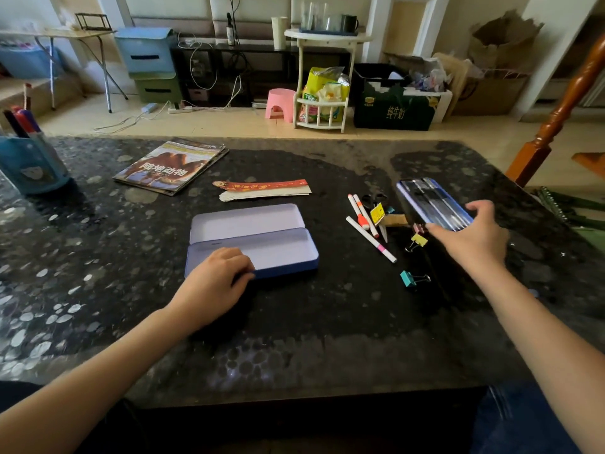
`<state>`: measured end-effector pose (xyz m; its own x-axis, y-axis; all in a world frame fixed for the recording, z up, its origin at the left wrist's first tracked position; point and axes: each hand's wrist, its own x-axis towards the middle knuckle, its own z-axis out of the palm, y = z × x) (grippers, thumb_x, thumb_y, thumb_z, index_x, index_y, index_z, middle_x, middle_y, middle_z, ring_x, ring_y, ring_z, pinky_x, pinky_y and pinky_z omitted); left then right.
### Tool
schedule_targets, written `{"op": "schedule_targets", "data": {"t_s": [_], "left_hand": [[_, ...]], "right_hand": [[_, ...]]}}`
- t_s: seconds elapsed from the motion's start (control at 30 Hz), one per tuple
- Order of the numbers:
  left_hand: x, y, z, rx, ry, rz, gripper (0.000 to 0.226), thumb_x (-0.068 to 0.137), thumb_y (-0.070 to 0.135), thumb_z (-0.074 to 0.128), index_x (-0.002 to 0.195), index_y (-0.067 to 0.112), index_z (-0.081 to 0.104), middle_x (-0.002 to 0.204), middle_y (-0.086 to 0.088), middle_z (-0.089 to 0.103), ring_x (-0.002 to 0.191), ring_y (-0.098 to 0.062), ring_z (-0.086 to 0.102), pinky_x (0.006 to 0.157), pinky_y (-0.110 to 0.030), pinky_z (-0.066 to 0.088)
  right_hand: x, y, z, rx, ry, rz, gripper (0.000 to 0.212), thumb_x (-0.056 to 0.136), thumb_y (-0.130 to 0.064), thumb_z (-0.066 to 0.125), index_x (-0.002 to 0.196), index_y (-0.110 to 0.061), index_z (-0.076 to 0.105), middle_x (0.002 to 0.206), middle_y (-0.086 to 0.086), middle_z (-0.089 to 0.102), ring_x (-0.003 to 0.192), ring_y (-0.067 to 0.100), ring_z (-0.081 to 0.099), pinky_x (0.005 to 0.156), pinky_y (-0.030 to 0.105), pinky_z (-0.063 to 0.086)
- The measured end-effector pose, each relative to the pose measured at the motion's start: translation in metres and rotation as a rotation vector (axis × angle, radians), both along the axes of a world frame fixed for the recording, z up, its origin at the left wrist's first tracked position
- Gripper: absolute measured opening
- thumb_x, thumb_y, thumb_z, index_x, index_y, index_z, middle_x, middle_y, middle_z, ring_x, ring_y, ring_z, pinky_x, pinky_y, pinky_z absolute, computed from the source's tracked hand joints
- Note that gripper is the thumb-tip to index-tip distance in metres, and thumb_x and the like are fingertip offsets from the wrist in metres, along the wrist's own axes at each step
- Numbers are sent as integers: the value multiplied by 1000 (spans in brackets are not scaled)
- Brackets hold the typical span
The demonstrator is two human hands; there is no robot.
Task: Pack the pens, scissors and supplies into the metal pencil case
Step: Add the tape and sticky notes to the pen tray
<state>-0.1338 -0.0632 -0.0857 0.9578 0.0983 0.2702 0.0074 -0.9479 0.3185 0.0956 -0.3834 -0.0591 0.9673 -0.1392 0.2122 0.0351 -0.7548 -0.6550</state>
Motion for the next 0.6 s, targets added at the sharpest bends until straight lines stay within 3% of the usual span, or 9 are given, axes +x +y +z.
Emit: {"op": "schedule_targets", "data": {"t_s": [0.23,0.33,0.43,0.6], "left_hand": [[-5,-16,-1,-24,-9,-52,4,88,19,61,88,18,64,86,10,56,85,-8,51,73,-14,35],[-7,-22,-4,-23,27,-80,7,89,22,58,91,19,64,89,11,55,86,-5,49,73,-11,38],[-7,-25,-5,-22,48,-102,8,90,25,57,91,20,64,89,13,54,86,-4,49,77,-18,43],[-3,-23,0,20,24,-69,25,92,40,50,79,22,63,74,13,55,73,-6,49,66,-20,40]], "right_hand": [[10,-20,-25,-122,76,-152,61,70,-42,78,107,-10,42,112,23,59,107,42,49,96,52,39],[11,-21,-37,-168,111,-127,66,70,-49,76,109,-10,41,116,23,57,108,42,47,91,53,44],[14,-19,-38,-190,154,-119,71,73,-55,71,116,-8,40,122,24,53,114,43,45,88,52,47],[2,9,-32,-225,-93,41,51,87,-43,60,120,-5,48,127,23,52,126,40,40,104,49,36]]}}
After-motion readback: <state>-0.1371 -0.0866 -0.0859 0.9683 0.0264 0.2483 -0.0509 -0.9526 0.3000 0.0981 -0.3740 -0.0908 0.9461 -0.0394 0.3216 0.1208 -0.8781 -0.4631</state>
